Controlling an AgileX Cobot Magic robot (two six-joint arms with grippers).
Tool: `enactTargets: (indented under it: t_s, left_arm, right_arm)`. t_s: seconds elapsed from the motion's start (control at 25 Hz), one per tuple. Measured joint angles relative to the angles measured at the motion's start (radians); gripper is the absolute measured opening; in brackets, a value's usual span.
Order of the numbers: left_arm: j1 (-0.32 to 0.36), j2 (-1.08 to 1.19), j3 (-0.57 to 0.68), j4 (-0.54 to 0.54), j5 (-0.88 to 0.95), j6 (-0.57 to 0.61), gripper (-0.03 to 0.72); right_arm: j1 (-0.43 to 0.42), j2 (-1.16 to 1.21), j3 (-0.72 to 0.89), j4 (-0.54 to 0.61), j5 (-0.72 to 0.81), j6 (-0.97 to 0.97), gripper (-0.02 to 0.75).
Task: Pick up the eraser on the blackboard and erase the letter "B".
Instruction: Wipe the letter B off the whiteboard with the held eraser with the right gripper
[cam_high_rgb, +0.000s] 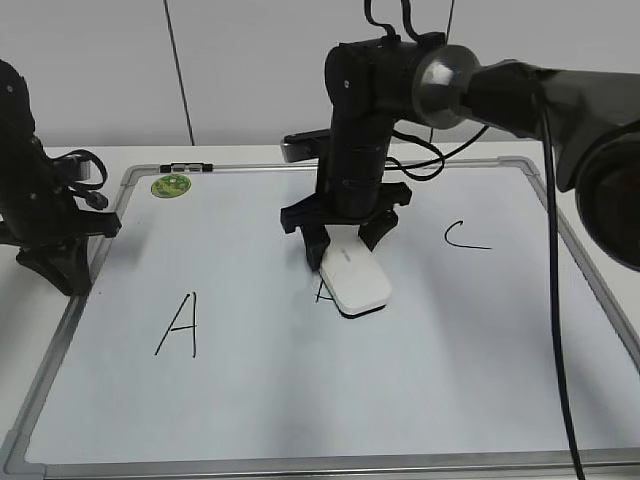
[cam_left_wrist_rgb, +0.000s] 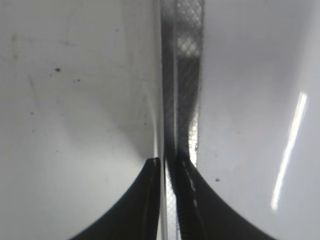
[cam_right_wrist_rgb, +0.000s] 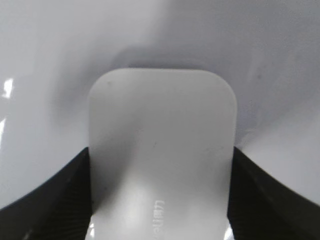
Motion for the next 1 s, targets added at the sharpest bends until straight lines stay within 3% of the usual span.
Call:
enactTargets:
  t_s: [1.0]
  left_arm:
    - [0.000, 0.000, 0.000, -0.010, 0.000, 0.000, 0.085]
  right_arm:
    - [0.076, 0.028, -0.062, 0.156, -0.007, -0.006, 0.526]
